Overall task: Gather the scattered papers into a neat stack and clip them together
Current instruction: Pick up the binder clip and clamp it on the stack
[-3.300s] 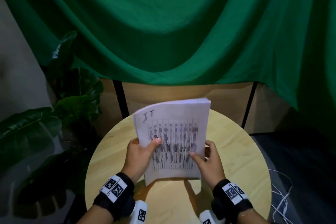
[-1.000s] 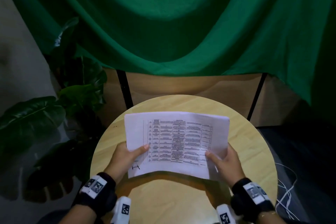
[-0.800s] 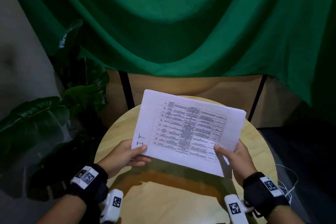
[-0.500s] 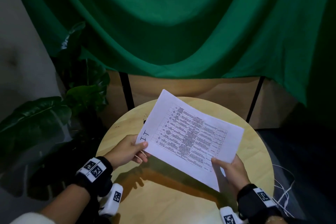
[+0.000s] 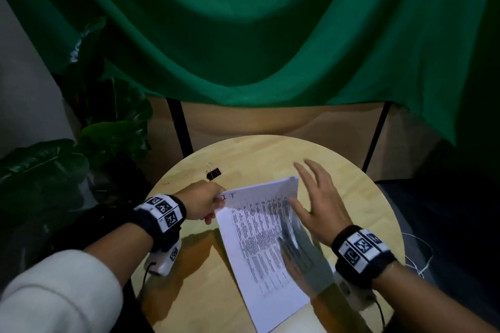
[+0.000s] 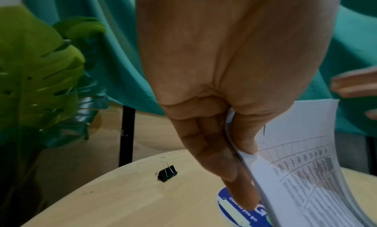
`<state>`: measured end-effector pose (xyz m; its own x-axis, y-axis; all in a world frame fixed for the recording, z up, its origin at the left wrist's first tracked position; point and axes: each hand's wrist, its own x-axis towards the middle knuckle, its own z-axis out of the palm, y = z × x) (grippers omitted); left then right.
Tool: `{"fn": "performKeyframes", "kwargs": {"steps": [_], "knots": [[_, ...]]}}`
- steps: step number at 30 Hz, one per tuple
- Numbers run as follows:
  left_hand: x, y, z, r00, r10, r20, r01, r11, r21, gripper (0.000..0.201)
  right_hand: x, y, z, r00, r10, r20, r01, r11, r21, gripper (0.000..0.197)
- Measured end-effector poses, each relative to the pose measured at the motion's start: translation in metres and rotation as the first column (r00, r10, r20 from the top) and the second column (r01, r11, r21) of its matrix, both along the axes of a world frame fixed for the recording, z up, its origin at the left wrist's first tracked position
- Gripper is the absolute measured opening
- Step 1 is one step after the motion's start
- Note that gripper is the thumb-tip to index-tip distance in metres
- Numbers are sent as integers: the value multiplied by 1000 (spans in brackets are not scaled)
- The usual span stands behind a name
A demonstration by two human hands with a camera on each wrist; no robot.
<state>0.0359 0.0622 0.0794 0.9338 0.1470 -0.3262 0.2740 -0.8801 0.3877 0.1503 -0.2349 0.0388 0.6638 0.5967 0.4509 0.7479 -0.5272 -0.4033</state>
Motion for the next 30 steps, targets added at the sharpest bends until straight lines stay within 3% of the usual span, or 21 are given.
{"fn": "performKeyframes", "kwargs": {"steps": [3, 7, 10, 14, 15, 17, 20, 24, 26, 30], "knots": [[17, -6, -4, 998, -30, -56, 38, 989, 143, 28, 16, 27, 6, 989, 112, 99, -85, 965, -247, 67], [38, 0, -14, 994, -64, -85, 81, 973, 218, 28, 44, 51, -12, 985, 170, -5, -154, 878, -453, 29], [54, 13, -26, 987, -114, -114, 138, 964, 229, 24, 61, 66, -31, 988, 137, -71, -153, 840, -521, 19], [80, 40, -41, 994, -69, -87, 75, 995, 68, 8, 84, 86, -52, 988, 89, -129, -145, 829, -539, 20], [82, 44, -42, 998, -23, -54, 24, 999, 21, 9, 84, 87, -52, 987, 79, -143, -147, 815, -561, 20], [96, 60, -51, 992, 121, 33, -119, 992, -43, 31, 91, 94, -62, 981, 65, -183, -162, 796, -583, 22], [116, 80, -75, 952, 259, 164, -275, 958, 84, 52, 98, 103, -78, 976, 60, -211, -178, 781, -599, 25], [139, 99, -106, 923, 360, 137, -383, 895, 228, 68, 103, 113, -89, 978, 66, -200, -179, 762, -622, 24], [146, 103, -114, 924, 357, 135, -381, 878, 288, 63, 104, 116, -92, 980, 71, -188, -178, 745, -643, 31], [150, 107, -114, 919, 314, 237, -383, 853, 354, 30, 102, 116, -96, 982, 76, -172, -171, 736, -655, 36]]}}
